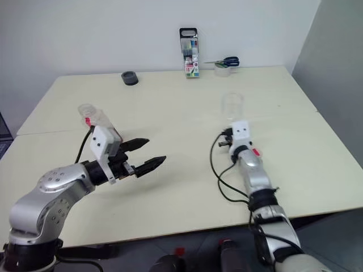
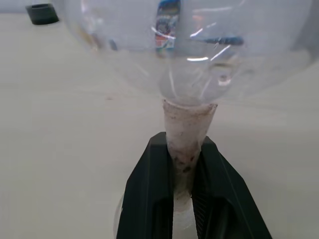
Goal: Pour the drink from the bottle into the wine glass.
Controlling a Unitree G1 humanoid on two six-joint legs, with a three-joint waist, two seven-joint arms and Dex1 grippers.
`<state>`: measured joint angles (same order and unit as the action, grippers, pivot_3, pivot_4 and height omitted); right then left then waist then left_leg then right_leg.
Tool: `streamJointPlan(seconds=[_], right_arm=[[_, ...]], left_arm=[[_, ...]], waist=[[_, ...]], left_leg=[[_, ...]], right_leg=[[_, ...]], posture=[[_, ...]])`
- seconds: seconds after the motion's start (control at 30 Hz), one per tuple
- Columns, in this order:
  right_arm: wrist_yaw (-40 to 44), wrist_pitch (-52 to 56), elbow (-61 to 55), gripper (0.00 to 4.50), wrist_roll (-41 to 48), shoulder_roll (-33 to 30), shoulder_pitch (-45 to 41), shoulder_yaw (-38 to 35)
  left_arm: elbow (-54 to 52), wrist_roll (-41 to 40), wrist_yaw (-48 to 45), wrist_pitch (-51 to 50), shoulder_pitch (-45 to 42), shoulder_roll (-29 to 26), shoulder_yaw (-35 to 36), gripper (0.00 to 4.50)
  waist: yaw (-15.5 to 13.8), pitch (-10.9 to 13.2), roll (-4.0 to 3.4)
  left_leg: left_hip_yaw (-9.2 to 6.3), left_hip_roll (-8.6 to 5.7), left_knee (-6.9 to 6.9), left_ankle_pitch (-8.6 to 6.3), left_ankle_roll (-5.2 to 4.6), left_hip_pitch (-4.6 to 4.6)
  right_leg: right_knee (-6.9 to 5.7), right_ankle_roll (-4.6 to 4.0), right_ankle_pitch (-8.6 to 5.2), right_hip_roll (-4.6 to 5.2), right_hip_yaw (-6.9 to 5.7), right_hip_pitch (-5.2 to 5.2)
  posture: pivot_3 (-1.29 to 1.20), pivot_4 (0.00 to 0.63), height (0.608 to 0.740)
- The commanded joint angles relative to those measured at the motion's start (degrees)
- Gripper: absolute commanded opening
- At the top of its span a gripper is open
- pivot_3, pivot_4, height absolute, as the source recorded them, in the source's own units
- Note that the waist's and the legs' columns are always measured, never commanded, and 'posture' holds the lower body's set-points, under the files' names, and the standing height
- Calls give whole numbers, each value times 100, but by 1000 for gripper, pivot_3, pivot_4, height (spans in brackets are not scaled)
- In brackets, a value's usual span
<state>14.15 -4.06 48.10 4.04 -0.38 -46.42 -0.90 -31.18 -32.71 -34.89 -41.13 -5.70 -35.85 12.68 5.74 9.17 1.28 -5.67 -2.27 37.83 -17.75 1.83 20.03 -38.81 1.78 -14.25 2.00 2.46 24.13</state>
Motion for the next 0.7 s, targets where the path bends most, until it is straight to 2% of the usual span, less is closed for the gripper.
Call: streamJointPlan(seconds=[0.03,0.17,0.3,0.63,0.7], right_arm=[[211,-769,975,197,-28,330,-712,2],[212,-1094,1937,197,-261,648,-1237,98],[184,-1269,2371,197,-428,844,-1433,133],[-114,-1270,2676,197,-827,823,-1331,194],[-125,-1327,2668,920,-876,807,-1253,228]], left_arm=[[-651,-54,464,-13,456,142,481,4500],[-1078,99,817,131,1228,370,648,4500],[-1263,157,1029,301,1710,572,757,4500],[-1045,202,1121,447,1591,470,776,4500],[-966,171,1069,448,1539,410,824,4500]], waist=[[-23,6,-8],[-103,8,-12],[-195,10,-15],[-222,9,-15],[-222,9,-16]], left_leg=[[-9,3,-1,0,1,7],[-16,-1,5,-4,9,22],[-27,-11,13,-4,9,34],[-33,-6,10,-3,12,31],[-33,-5,10,-3,12,30]], right_leg=[[-1,-5,-3,-2,0,3],[7,-10,-4,4,-3,6],[21,-9,-3,10,-14,2],[17,-13,-1,3,-21,1],[17,-14,-1,3,-22,0]], posture=[[0,150,740],[0,150,740],[0,150,740],[0,150,740],[0,150,740]])
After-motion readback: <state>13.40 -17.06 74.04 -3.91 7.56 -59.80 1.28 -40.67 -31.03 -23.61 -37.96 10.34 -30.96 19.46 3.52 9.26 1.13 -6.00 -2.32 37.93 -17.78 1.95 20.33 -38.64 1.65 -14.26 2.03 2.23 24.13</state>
